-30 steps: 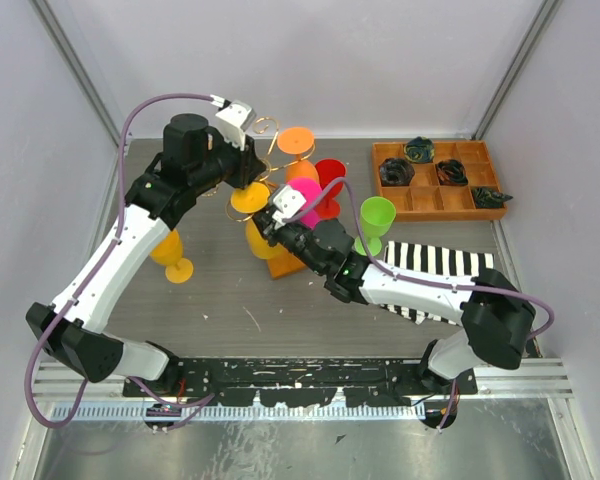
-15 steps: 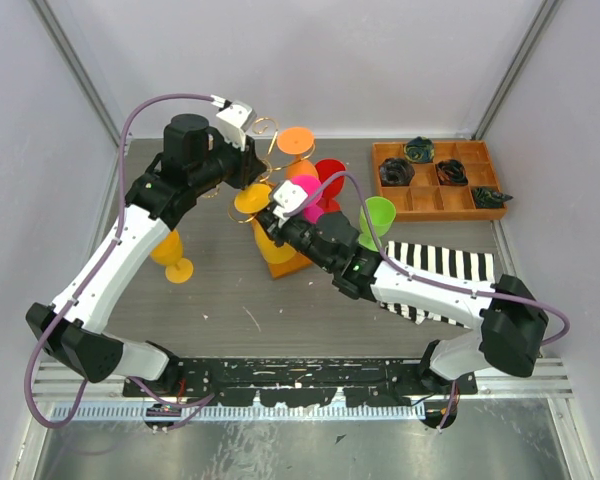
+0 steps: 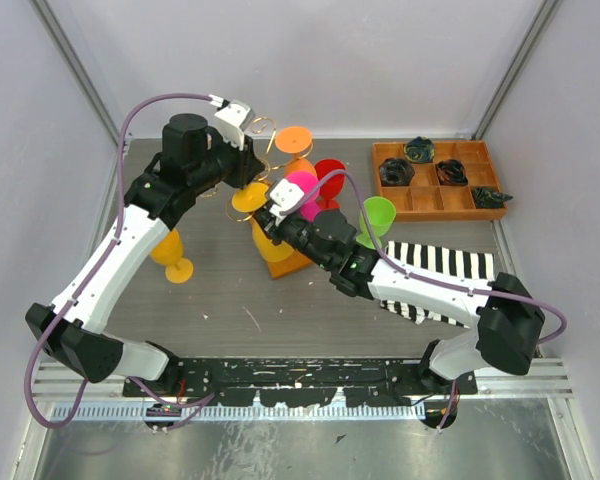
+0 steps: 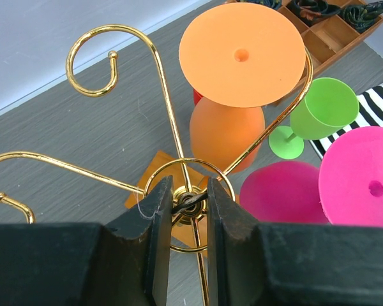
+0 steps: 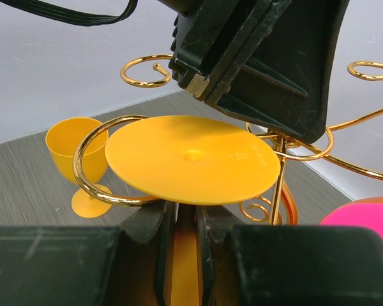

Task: Place the wine glass upside down on the wine glass rack
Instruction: Turn the wine glass upside down at the wine rack.

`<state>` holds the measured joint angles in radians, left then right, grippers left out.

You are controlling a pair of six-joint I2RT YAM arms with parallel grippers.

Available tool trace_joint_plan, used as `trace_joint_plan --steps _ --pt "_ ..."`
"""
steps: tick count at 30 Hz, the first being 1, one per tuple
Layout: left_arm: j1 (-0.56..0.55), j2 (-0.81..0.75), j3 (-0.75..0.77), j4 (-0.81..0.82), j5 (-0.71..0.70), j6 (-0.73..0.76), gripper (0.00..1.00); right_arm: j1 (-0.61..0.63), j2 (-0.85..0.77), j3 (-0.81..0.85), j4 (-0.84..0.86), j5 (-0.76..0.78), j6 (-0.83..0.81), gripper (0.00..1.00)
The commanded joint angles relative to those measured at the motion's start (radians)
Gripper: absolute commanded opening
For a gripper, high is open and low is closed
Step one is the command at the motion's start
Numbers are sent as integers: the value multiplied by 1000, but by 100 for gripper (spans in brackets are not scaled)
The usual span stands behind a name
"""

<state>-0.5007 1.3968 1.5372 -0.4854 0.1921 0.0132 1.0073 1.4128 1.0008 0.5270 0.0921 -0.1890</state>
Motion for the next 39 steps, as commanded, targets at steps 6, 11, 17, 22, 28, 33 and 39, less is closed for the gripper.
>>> trace_joint_plan --steps 6,11,17,22,28,33,39 --pt "-10 9 21 2 36 -19 0 38 59 49 47 -135 5 8" --pt "-10 10 21 1 36 -19 0 37 59 41 61 -175 11 9" --pt "-10 11 22 0 36 -19 0 37 64 42 71 -243 10 8" --pt "-11 13 21 1 35 -19 0 37 62 27 79 -273 8 9" --pt "-10 14 22 0 35 -19 0 32 47 9 96 -292 8 10" --pt "-10 15 23 1 35 -19 0 28 48 6 116 -342 11 10" --pt "-10 15 23 -2 36 -19 0 25 54 3 129 -406 39 11"
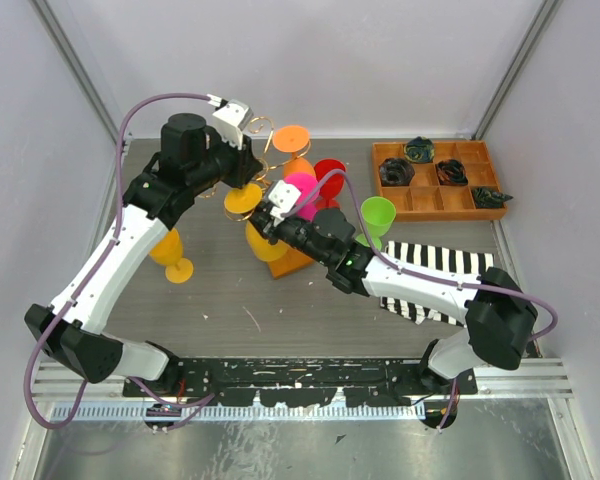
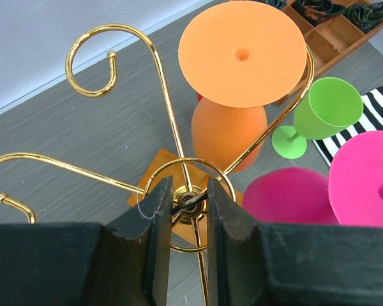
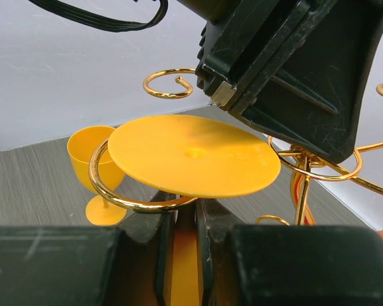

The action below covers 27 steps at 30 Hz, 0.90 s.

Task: Place the wine glass upside down on the wine glass rack
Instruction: Turn the wine glass upside down at the wine rack.

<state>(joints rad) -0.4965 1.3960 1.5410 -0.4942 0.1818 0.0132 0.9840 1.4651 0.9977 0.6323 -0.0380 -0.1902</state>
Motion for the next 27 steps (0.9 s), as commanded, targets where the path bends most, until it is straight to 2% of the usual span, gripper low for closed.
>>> trace_joint_plan --steps 1,9,27 --pt "-15 16 19 8 45 -19 0 50 2 6 24 -276 50 12" --pt "-15 14 18 8 47 -19 0 43 4 -11 79 -271 146 13" --pt "-14 16 18 6 45 -19 0 39 -11 -36 107 -313 155 13"
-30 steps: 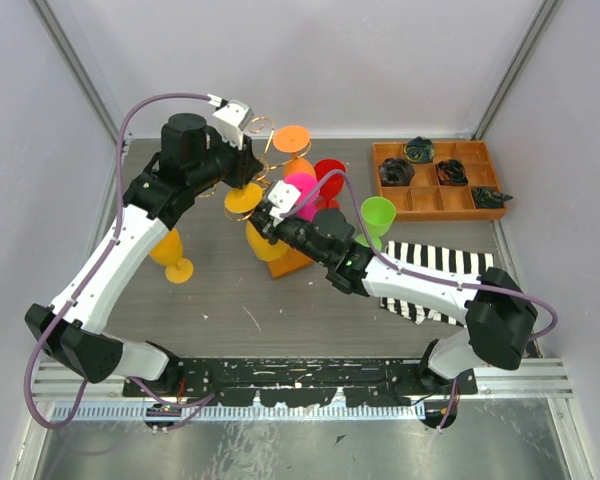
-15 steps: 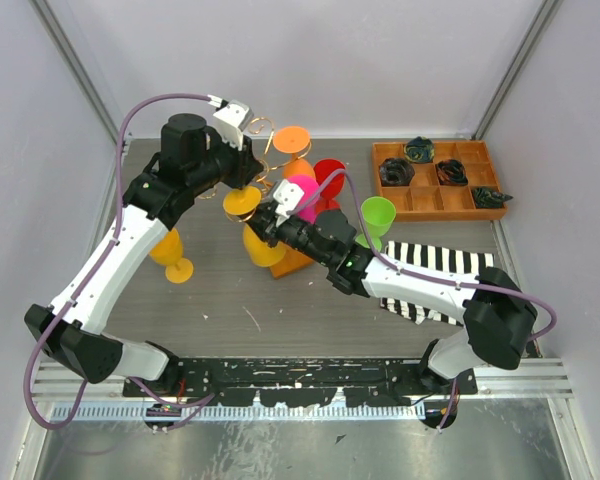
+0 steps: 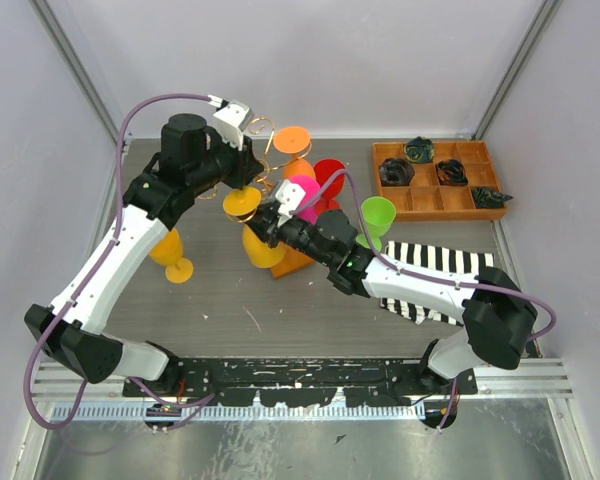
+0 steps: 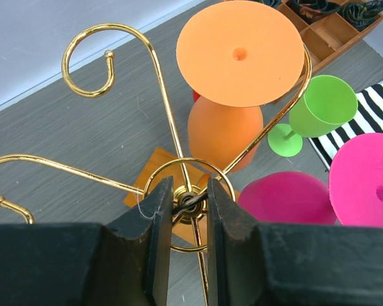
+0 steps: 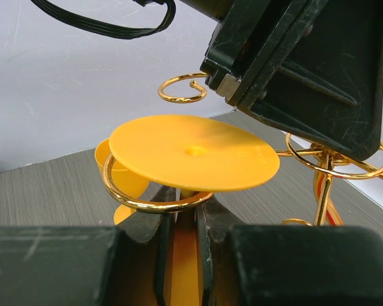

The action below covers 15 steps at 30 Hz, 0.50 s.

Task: Place the wine glass upside down on the wine glass rack
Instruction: Turn the wine glass upside down at the wine rack.

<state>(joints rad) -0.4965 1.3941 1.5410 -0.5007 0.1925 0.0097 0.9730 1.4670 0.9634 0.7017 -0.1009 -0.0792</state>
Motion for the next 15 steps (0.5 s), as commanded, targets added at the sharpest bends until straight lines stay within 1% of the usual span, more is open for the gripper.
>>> trace_joint_plan --steps 1,13,15 --pt "-15 17 18 13 35 -16 0 49 -13 -2 40 -256 46 13" --pt "-14 19 17 12 31 -13 0 49 -13 -6 54 -283 56 14" --pt "-14 21 18 11 30 -13 0 49 -12 -6 59 -278 58 16"
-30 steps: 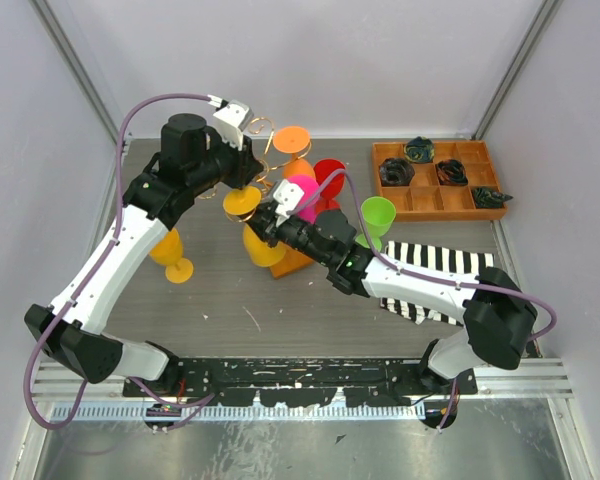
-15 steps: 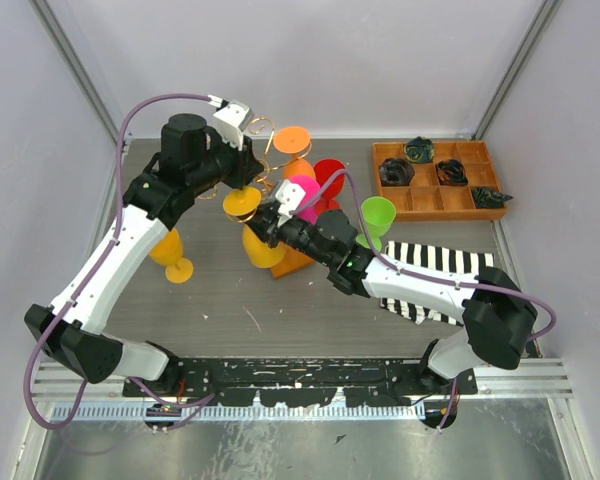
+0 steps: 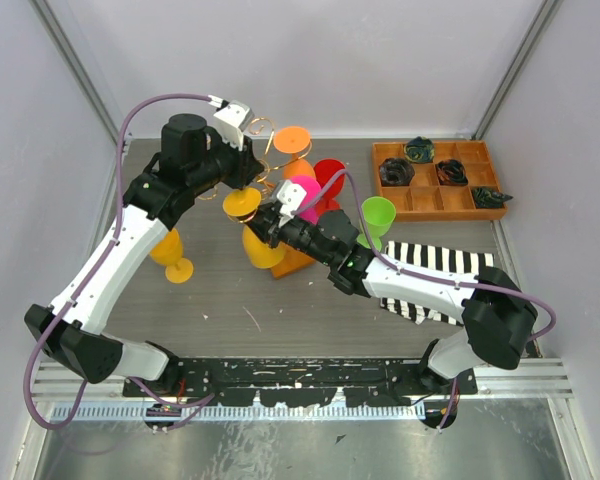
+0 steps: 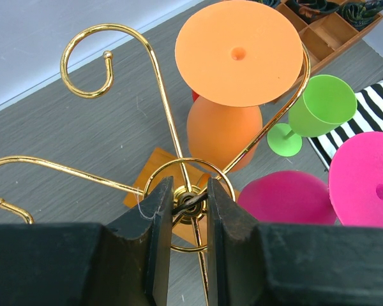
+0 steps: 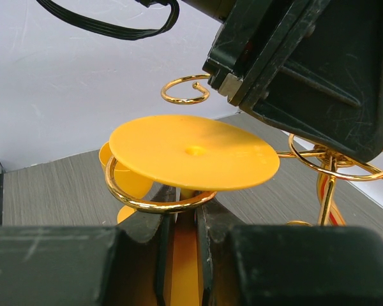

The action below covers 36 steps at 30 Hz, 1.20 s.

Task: Place the wine glass upside down on the wine glass rack
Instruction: Turn the wine glass upside down at the wine rack.

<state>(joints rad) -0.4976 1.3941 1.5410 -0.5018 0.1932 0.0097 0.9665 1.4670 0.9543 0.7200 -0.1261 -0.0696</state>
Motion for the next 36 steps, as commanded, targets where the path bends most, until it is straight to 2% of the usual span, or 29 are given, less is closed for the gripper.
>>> trace_joint_plan --steps 1,12,22,36 --pt "-13 21 18 12 29 -13 0 54 -13 3 42 -249 49 17" --pt "-13 21 17 12 27 -13 0 55 -12 -2 60 -240 66 21" --pt "-13 21 17 12 29 -13 0 54 -6 -3 56 -303 63 25" --pt "-14 18 15 11 27 -11 0 53 -19 -28 113 -255 63 21"
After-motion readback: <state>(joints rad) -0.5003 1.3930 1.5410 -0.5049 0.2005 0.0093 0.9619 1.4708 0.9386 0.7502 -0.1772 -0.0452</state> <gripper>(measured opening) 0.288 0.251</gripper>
